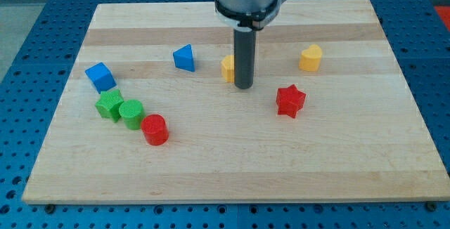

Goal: Place your arm at the bottom of the hexagon

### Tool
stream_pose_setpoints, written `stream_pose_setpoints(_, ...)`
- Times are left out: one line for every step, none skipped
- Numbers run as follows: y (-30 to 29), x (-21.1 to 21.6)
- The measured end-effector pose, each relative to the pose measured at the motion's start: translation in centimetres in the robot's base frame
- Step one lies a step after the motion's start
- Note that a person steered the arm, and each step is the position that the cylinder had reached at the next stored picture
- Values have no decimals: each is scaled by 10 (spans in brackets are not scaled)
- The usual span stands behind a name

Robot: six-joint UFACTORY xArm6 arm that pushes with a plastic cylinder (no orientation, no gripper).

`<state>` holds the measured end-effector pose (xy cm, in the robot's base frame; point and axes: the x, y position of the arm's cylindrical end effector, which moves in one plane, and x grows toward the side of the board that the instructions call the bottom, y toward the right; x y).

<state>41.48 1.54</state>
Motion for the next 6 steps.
stream_pose_setpoints(0,0)
stream_pose_setpoints(0,2)
stream_pose_setpoints(0,-3)
stream_pose_setpoints(-11,38)
stream_pose_setpoints(-15,45)
stream_pose_setpoints(-14,24)
